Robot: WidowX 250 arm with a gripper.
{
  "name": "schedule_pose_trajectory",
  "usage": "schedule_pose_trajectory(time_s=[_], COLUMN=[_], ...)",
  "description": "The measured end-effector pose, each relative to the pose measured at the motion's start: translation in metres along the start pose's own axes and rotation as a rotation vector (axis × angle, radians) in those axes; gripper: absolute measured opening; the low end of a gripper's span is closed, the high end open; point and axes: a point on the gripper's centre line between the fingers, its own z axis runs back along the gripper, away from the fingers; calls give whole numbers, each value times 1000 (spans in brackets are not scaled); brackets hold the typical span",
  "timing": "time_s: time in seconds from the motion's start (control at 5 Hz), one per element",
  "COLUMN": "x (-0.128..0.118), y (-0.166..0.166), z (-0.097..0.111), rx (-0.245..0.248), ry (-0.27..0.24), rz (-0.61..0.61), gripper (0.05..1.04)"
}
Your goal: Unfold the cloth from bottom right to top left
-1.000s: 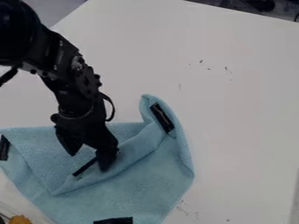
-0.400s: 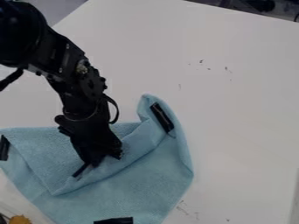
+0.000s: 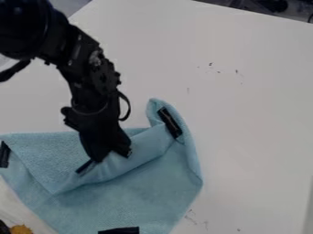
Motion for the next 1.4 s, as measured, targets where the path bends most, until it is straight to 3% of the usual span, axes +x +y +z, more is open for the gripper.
schedule_pose_trajectory(time_s=[0.2,0.4,0.8,1.2,1.4], x=[33,73,137,152,155], y=[17,49,105,115,115], z=[13,7,-26,-62,-63], rx=[41,59,41,-36,-47], ry=[-37,-61,-88,-73,-87], rz=[-103,-226,-399,-432,-439], gripper=[54,54,54,54,71])
